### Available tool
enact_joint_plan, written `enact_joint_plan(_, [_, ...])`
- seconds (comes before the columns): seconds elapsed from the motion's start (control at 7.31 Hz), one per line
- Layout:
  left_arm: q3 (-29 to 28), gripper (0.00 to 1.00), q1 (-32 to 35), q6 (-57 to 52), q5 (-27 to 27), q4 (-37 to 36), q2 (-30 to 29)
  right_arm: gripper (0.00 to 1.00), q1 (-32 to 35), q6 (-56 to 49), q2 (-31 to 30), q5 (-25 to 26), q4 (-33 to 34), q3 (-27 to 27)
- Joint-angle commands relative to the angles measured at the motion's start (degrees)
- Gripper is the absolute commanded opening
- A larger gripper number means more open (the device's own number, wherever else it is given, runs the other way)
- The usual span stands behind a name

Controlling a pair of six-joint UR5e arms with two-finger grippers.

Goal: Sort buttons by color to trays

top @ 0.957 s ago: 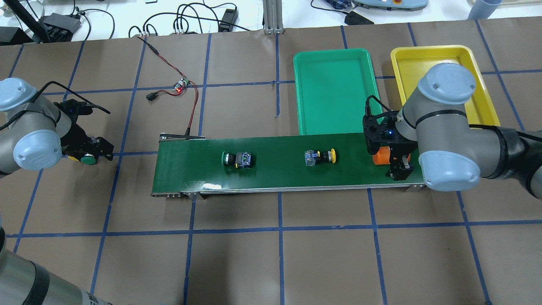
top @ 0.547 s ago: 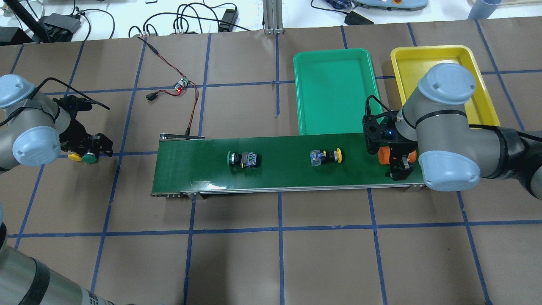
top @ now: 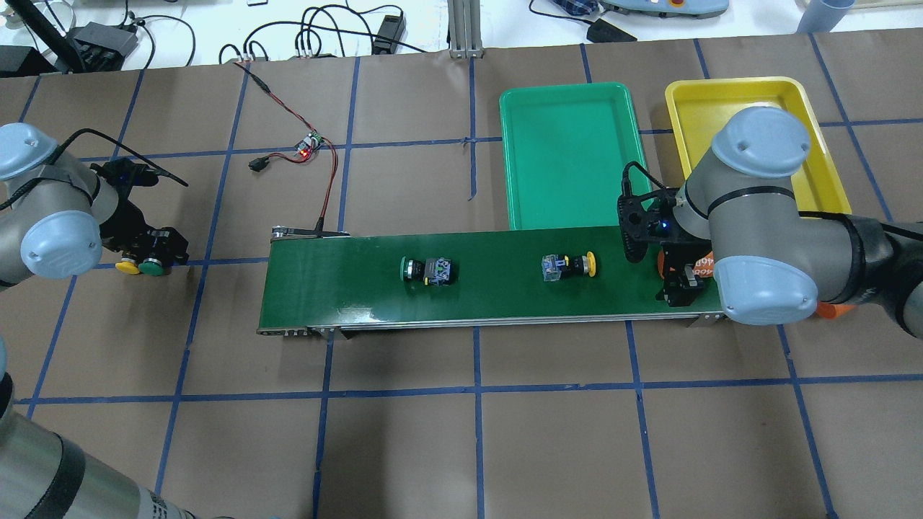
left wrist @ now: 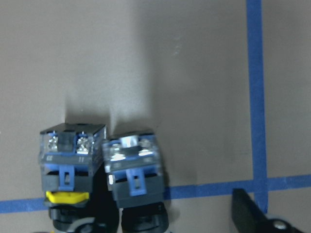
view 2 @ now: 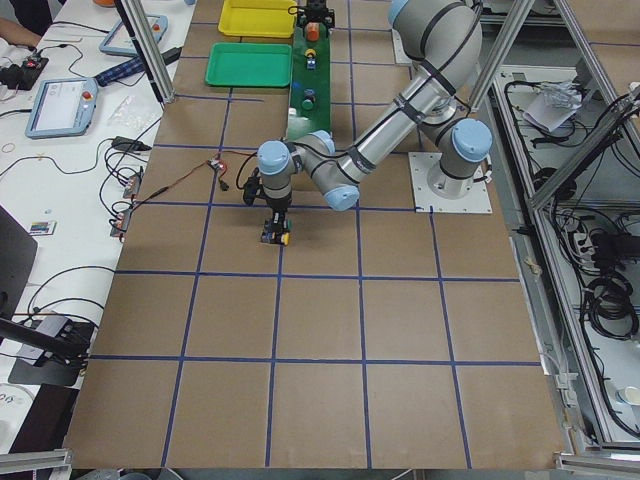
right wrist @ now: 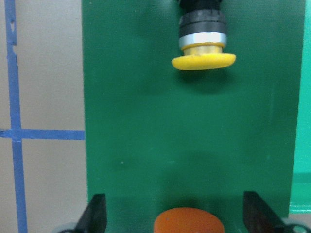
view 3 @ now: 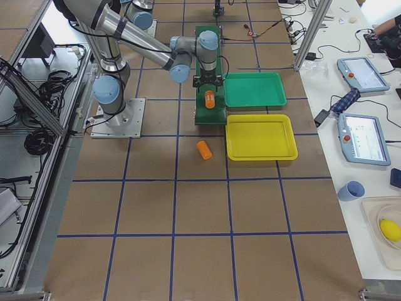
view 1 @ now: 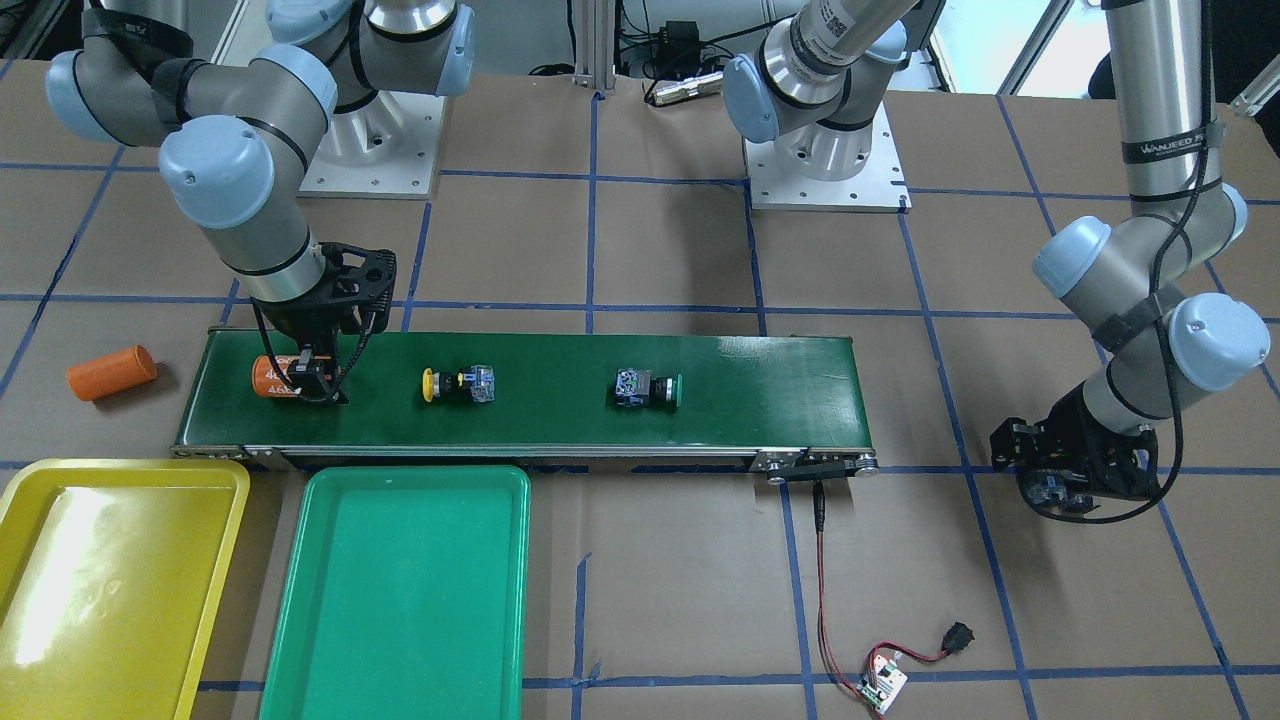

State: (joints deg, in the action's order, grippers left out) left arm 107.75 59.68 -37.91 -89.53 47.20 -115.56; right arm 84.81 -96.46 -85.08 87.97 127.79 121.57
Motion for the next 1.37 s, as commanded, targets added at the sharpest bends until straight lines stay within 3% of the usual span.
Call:
enact_joint_plan(0.0, [-0.6,0.15,0.0,-1.4,0.0,-0.3,-0.7,1.00,0.0,0.0,0.3,-0.2,0.0,0.1])
enact_joint_plan(0.14, [-1.5,0.00,0.1,-1.6,0.0,-0.2,-0.7,1.00,0.0,0.0,0.3,-0.2,0.0,0.0])
enact_joint_plan(0.41, [-2.3,0.00,1.0,-3.8,-0.2,0.0,0.6,1.00,0.0,0.0,0.3,-0.2,0.0,0.1])
enact_joint_plan(0.68, [-1.6,0.00,4.3,-21.7,-0.7,1.2,3.6,1.00,0.1,0.1,0.3,-0.3,0.0,0.1])
enact_joint_plan(1.23, [-1.4,0.00,13.6,-33.4,-0.3,15.6,13.0,1.00,0.1,0.6,0.3,-0.3,0.0,0.1])
